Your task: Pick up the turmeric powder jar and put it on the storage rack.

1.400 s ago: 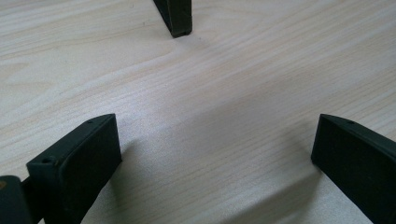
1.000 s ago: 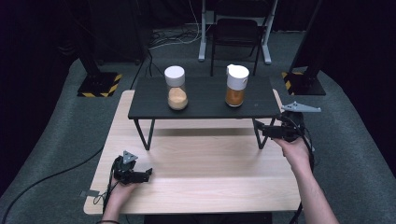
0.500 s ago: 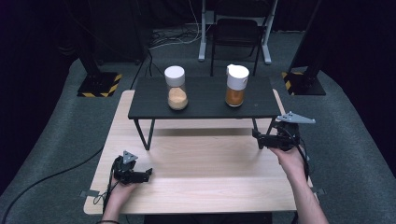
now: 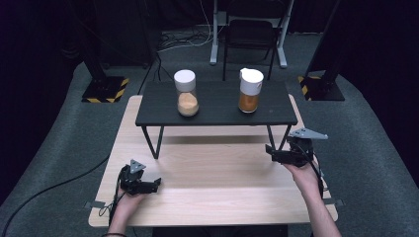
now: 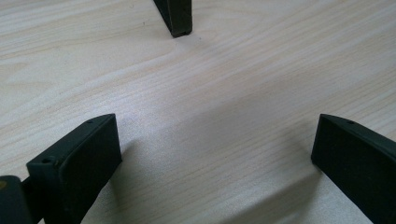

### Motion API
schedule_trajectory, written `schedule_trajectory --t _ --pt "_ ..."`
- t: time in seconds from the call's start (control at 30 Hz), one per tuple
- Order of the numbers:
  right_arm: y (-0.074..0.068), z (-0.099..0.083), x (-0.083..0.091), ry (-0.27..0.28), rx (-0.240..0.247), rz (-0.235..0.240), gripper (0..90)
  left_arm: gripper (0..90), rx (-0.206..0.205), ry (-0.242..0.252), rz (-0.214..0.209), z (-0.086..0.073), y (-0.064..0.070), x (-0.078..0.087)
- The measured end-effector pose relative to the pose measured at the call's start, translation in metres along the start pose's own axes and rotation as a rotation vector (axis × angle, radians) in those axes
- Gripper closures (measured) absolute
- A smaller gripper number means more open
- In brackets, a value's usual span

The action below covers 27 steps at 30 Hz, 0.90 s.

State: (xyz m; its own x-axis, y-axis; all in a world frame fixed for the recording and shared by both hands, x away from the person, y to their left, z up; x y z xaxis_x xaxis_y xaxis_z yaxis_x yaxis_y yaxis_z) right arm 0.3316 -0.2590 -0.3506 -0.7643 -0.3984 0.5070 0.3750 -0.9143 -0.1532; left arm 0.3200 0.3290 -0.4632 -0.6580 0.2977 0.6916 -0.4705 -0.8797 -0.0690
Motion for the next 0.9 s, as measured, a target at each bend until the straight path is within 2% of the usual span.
schedule_trajectory --t 0.33,0.9 --pt "0.0 -0.02 -0.012 -0.021 -0.004 0.005 7.6 0.9 0.0 0.0 0.0 0.0 0.0 0.0" --pt "0.01 -0.055 -0.028 -0.061 -0.035 -0.004 6.9 0.9 0.0 0.0 0.0 0.0 0.0 0.0"
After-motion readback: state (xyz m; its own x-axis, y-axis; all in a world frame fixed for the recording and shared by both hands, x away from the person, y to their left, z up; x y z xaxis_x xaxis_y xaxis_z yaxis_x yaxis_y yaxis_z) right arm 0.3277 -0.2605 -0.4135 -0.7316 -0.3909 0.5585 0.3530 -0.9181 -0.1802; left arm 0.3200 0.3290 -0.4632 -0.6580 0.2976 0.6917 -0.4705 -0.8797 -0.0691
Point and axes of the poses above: each handheld gripper's, and its own axes: x roughly backward along the jaws, z roughly out of its top, y roughly to its right, the point moved 4 cm from there along -x, roughly forward along the jaws, and after that the axes turned 6 degrees about -x, right-handed, at the moved point
